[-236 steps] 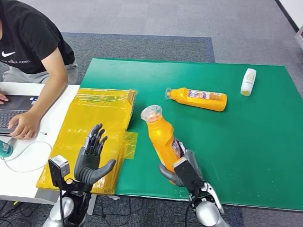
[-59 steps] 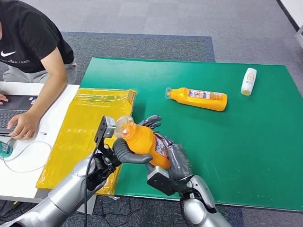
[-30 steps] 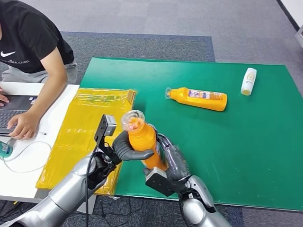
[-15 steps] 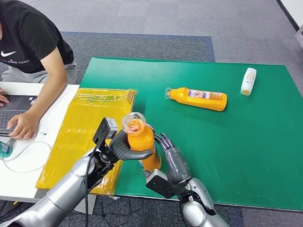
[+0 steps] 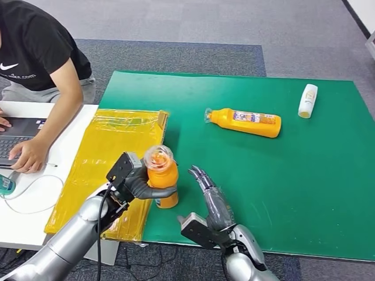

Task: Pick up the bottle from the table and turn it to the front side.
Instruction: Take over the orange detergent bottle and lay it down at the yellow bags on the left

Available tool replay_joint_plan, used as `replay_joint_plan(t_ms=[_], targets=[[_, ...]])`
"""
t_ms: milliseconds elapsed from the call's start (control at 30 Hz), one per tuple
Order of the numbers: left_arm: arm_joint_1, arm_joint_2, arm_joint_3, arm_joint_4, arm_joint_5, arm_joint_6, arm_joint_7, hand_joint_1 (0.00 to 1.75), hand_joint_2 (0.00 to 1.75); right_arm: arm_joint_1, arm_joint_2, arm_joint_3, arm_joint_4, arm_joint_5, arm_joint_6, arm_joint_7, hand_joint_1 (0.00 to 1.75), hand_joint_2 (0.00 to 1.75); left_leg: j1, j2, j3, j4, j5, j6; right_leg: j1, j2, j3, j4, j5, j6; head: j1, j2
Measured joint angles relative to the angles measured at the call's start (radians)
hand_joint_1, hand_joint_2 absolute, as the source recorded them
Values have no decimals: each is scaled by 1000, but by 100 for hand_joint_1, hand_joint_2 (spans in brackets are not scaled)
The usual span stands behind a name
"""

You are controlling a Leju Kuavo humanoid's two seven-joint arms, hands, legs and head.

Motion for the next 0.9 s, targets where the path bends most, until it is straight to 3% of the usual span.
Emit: replay_joint_plan(t_ms=[533,900], targets=[[85,78,80,-89,-185,47,-8,175,175,55,2,-32,-14,19,-21,16,0,175,0,0,0,0,0,0,0,0,0,0,0,0,0,0],[101,109,130,-123,-265,49,1,175,175,72,10,-51,-14,26,-18,15,0,175,0,0,1,0,2,-2,0,0,0,1,1,-2,0,0]])
